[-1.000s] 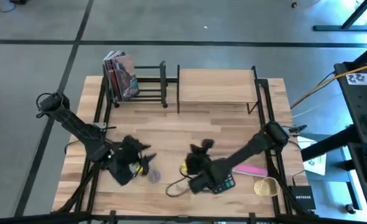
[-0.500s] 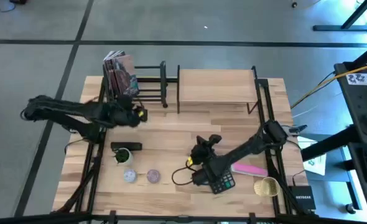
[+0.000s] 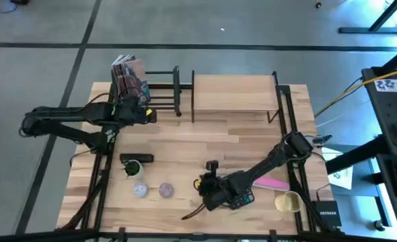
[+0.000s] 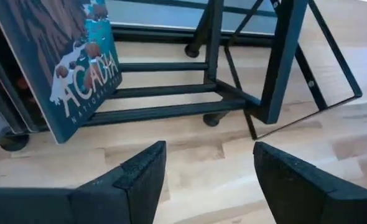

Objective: Stock shelves
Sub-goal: Remove the green book from the bookshelf

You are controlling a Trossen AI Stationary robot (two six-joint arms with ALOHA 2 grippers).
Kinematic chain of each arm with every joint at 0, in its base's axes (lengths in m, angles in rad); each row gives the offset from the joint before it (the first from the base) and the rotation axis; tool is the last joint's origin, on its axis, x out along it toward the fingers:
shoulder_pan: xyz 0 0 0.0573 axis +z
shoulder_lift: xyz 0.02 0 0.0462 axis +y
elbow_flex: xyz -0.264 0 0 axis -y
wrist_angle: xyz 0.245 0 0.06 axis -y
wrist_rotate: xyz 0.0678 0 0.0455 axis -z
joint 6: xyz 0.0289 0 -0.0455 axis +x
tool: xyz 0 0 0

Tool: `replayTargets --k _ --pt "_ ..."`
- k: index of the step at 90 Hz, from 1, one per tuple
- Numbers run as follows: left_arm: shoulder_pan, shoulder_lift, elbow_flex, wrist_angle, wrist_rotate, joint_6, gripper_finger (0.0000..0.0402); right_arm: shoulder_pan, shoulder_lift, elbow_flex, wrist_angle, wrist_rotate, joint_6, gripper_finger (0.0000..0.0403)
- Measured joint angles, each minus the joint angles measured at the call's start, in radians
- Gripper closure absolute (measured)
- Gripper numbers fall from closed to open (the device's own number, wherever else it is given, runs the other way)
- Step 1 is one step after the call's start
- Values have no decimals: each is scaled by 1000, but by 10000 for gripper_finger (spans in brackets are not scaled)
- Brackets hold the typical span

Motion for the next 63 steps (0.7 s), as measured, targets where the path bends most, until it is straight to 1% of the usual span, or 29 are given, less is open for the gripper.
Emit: replayTargets --k 13,21,25,30,37,46,52,63 --pt "0 23 0 -4 -25 -29 178 3 0 0 11 -5 -4 402" --pt "19 29 4 -19 -11 32 178 3 0 0 43 -15 -5 402" --pt "34 29 23 -63 9 70 178 1 2 0 71 -20 -5 402" --pt "50 28 60 -144 18 80 178 -4 3 0 99 -25 -22 402" --pt "61 28 124 -264 17 74 178 -9 3 0 138 -71 -50 402" --pt "68 27 178 -362 6 43 178 -23 3 0 182 -130 -68 402" --pt "70 26 172 -401 20 10 178 -32 3 0 207 -161 -81 402" --pt "104 36 108 -410 45 -7 178 -46 3 -2 240 -195 -83 402"
